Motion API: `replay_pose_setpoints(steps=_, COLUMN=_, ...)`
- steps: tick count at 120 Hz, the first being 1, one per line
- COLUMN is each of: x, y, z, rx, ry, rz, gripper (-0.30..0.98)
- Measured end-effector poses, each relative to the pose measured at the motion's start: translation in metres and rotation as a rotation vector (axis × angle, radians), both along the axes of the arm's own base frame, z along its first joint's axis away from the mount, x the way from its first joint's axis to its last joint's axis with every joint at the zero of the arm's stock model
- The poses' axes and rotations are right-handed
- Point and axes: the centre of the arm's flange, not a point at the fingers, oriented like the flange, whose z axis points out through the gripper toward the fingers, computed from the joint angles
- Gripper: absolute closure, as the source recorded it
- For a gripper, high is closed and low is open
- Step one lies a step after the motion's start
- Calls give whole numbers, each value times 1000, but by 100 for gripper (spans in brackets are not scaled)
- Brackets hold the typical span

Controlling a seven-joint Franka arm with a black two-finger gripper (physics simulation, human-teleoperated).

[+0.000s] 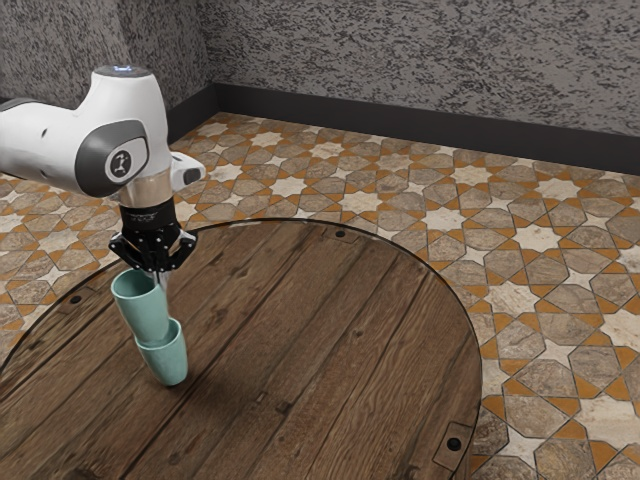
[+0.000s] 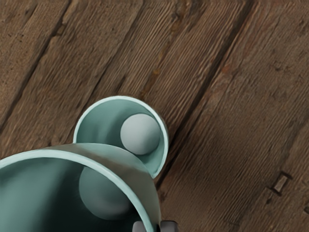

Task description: Place the right cup onto the left cup

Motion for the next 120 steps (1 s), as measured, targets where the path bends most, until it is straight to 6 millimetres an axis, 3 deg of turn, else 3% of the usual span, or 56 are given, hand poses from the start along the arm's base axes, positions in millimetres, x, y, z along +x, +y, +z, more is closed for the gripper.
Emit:
replay_pose_setpoints(steps=90, x=27, y=24, z=-39, rx=-31, ry=23, rz=-15, gripper=78)
replay_pose_setpoints(steps=120, x=28, y=29, z=-34, rx=-42, ry=4, rz=5, gripper=30)
